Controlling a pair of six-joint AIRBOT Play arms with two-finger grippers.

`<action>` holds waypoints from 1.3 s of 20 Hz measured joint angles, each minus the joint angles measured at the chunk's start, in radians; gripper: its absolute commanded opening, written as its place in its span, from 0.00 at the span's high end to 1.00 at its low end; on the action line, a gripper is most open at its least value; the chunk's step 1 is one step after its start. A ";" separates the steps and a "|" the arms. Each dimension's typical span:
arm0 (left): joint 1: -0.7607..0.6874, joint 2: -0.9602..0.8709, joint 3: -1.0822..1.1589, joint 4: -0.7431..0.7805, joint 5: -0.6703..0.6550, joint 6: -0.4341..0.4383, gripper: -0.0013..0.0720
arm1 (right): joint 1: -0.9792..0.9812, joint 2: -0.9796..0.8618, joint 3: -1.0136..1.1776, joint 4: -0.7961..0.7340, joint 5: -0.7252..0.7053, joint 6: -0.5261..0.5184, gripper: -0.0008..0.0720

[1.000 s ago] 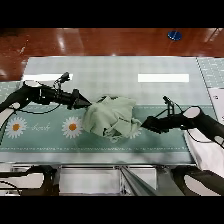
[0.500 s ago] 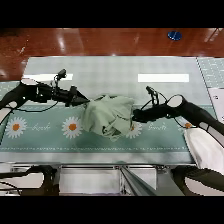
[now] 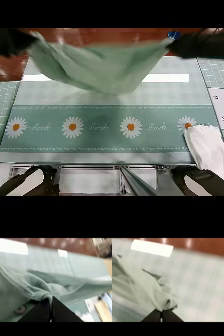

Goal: Fold the shirts.

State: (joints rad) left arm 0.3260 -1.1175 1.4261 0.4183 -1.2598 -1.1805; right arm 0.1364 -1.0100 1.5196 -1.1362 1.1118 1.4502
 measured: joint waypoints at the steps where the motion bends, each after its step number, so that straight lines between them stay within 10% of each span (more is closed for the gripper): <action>1: 0.032 0.046 0.060 0.003 0.004 -0.005 0.96 | -0.002 0.035 0.058 -0.038 0.011 0.011 0.95; 7: 0.124 0.332 0.249 0.224 0.027 -0.062 0.96 | -0.010 0.284 0.227 -0.267 0.045 0.089 0.95; 14: -0.089 0.552 0.247 0.596 -0.034 -0.159 0.96 | -0.011 0.440 0.228 -0.451 0.204 0.150 0.95; 26: -0.176 0.447 -0.343 0.793 0.039 -0.284 0.96 | -0.011 0.182 -0.193 -0.491 0.076 0.219 0.95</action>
State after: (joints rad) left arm 0.1497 -0.6701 1.0832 1.2118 -1.2213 -1.4643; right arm 0.1257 -0.8276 1.3262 -1.6276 1.1881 1.6695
